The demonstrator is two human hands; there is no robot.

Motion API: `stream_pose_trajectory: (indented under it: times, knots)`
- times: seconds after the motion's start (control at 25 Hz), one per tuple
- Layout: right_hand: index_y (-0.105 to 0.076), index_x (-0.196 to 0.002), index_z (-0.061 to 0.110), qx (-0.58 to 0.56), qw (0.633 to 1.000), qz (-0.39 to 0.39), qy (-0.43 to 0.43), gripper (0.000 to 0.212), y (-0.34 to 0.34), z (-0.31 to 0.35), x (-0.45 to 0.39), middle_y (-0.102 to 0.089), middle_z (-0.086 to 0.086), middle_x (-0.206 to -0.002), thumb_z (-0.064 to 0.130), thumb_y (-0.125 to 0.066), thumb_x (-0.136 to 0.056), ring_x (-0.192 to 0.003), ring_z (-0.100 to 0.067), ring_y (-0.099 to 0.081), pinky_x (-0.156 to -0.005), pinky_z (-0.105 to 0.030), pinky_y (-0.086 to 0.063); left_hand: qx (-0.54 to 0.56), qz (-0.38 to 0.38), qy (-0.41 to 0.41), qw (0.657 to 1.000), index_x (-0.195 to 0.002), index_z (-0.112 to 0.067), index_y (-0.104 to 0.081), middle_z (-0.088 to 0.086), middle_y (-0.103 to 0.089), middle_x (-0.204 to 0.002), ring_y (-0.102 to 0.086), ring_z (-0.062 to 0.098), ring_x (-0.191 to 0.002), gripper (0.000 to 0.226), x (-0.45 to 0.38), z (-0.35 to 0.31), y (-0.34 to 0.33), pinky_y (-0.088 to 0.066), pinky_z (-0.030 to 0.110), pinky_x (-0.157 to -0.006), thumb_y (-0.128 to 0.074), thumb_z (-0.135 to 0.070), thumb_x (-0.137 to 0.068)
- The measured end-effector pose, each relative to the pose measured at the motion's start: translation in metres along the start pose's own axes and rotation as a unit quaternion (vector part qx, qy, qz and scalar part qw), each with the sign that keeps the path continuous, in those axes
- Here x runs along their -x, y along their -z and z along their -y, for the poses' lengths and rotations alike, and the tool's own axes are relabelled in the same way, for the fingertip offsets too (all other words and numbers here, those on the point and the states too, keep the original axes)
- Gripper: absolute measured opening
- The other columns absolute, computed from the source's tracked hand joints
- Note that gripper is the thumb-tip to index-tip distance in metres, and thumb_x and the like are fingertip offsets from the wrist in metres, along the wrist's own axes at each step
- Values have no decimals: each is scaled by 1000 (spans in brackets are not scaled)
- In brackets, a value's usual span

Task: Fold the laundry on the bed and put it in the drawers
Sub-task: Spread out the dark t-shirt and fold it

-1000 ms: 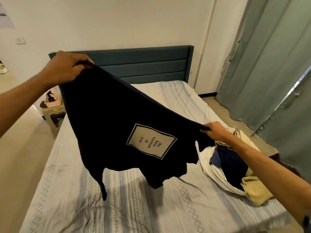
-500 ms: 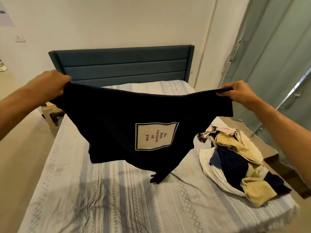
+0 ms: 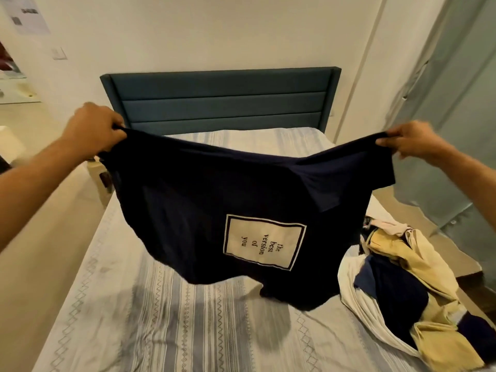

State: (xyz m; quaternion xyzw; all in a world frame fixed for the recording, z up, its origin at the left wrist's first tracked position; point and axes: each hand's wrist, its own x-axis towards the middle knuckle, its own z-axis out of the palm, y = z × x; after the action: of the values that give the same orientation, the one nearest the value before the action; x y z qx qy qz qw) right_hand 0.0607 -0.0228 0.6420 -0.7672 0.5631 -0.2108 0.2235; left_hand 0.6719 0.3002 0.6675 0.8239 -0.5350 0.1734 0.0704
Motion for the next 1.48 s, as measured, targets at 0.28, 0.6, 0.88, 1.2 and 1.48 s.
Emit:
stream_pose_trajectory:
  times: [0.28,0.6,0.88,1.2,1.48]
  knots:
    - [-58,-111,2,-236,965,54,-98,13,-95,-38,-117,-60,-20,-118,15,-54,-108,-88,-41,-76,-72,-40,-65,106,-9,104,989,-90,-4,-81,22,-77,-93,-69,44,-96,13,-61,-42,-109,-46,48,-96,-71,-12,-91]
    - [-62,-109,7,-252,965,-71,29,9,-8,14,-101,-63,-11,-110,14,-63,-103,-85,-26,-76,-79,-40,-64,197,-112,126,966,-109,-5,-80,18,-77,-110,-69,34,-111,28,-66,-48,-81,-38,27,-111,-60,-18,-95]
    - [-67,-96,13,-192,971,-107,95,7,5,12,72,-68,-8,-94,16,-64,-102,-93,-26,-76,-87,-42,-63,262,-121,116,951,-112,-7,-78,17,-76,-109,-69,18,-86,32,65,-30,-57,-47,18,-96,-59,-23,-93]
    - [-68,-85,6,60,992,13,114,13,-215,-148,341,-69,-12,-73,10,-67,-98,-70,-37,-67,-61,-39,-45,247,12,156,956,-104,-4,-81,25,-76,-94,-71,44,-89,16,344,-33,-191,-45,38,-77,-76,-6,-89]
    - [-63,-133,13,243,905,348,26,36,-480,-317,517,-69,-11,-128,10,-55,-98,-114,-31,-67,-93,-35,-50,196,214,207,934,-92,-16,-84,11,-80,-88,-74,34,-77,22,578,-35,-439,-50,37,-69,-78,3,-82]
